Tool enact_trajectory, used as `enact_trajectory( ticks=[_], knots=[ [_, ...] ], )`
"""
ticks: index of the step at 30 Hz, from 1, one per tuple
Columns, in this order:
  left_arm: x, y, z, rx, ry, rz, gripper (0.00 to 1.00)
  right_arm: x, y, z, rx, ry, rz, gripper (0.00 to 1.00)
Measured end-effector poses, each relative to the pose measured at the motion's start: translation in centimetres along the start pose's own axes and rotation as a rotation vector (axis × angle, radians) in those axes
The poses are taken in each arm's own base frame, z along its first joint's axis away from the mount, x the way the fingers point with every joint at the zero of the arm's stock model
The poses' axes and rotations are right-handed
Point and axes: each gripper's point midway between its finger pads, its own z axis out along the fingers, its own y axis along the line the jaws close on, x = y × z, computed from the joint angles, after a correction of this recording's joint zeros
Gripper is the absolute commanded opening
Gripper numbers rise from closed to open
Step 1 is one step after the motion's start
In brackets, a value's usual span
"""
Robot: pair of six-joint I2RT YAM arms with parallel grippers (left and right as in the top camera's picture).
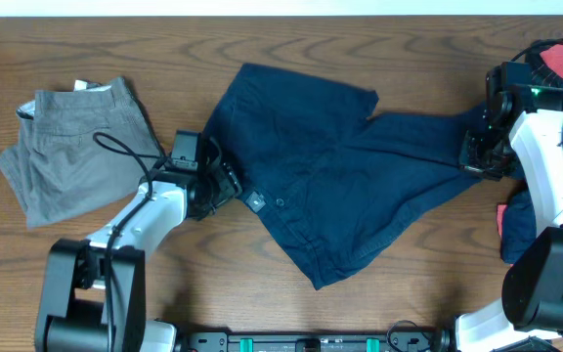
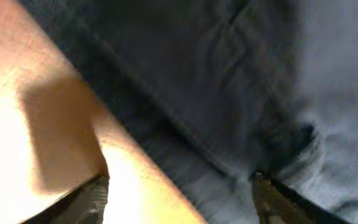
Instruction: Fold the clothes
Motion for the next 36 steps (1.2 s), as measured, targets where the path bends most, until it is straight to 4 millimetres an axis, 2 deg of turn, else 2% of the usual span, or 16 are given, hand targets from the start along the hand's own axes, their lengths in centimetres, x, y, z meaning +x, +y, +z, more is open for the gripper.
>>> enact_trajectory(
  ticks=[2, 3, 4, 7, 11, 14, 18, 20, 22, 23, 25, 28, 31, 34, 35, 36],
  knots=[
    [-0.8, -0.6, 0.6, 0.029, -0.025, -0.002, 0.22, 0.2, 0.1, 0.0, -0.004, 0.009, -0.006, 0.01],
    [-1.3, -1.2, 0.9, 0.052, -0.043, 0.003, 0.11, 0.4, 0.2, 0.0, -0.005, 0.013, -0.011, 0.01],
    [-2.0, -1.6, 1.4, 0.072, -0.065, 0.008, 0.06, 0.5, 0.3, 0.0, -0.004, 0.02, -0.015, 0.01],
    [-3.6, -2.9, 2.2, 0.132, -0.125, 0.032, 0.06, 1.2, 0.2, -0.1, 0.0, 0.047, -0.023, 0.01],
    [-6.2, -4.4, 1.4, 0.202, -0.213, 0.056, 0.06, 2.5, 0.1, -0.2, -0.001, 0.1, -0.026, 0.01],
    [-9.5, -5.1, -0.3, 0.229, -0.274, 0.033, 0.06, 3.5, 0.8, -0.3, -0.032, 0.141, -0.035, 0.01],
    [-14.4, -6.1, -3.7, 0.265, -0.364, 0.008, 0.08, 4.7, 2.8, -0.7, -0.084, 0.176, -0.077, 0.03],
    [-16.1, -6.6, -5.2, 0.274, -0.394, 0.027, 0.46, 5.6, 4.1, -1.1, -0.1, 0.194, -0.117, 0.05],
    [-16.8, -6.6, -5.9, 0.267, -0.398, 0.036, 0.5, 6.4, 4.9, -1.3, -0.101, 0.208, -0.149, 0.11],
    [-16.8, -6.5, -6.0, 0.259, -0.389, 0.04, 0.5, 6.9, 5.4, -1.5, -0.1, 0.217, -0.169, 0.18],
    [-15.7, -5.8, -5.5, 0.23, -0.332, 0.047, 0.54, 8.0, 6.1, -1.8, -0.095, 0.242, -0.21, 0.4],
    [-13.1, -4.1, -4.4, 0.164, -0.219, 0.034, 0.54, 9.6, 6.7, -2.3, -0.081, 0.281, -0.27, 0.45],
    [-9.9, -2.7, -3.7, 0.117, -0.083, 0.011, 0.52, 10.2, 7.0, -2.5, -0.066, 0.29, -0.307, 0.45],
    [-7.2, -2.5, -3.6, 0.125, 0.035, 0.012, 0.53, 8.7, 7.5, -2.1, -0.058, 0.216, -0.297, 0.47],
    [-6.2, -2.6, -3.6, 0.133, 0.077, 0.016, 0.53, 7.3, 8.1, -1.8, -0.072, 0.155, -0.287, 0.53],
    [-5.2, -2.8, -3.6, 0.139, 0.117, 0.022, 0.53, 5.6, 9.0, -1.6, -0.097, 0.08, -0.268, 0.54]
  ],
)
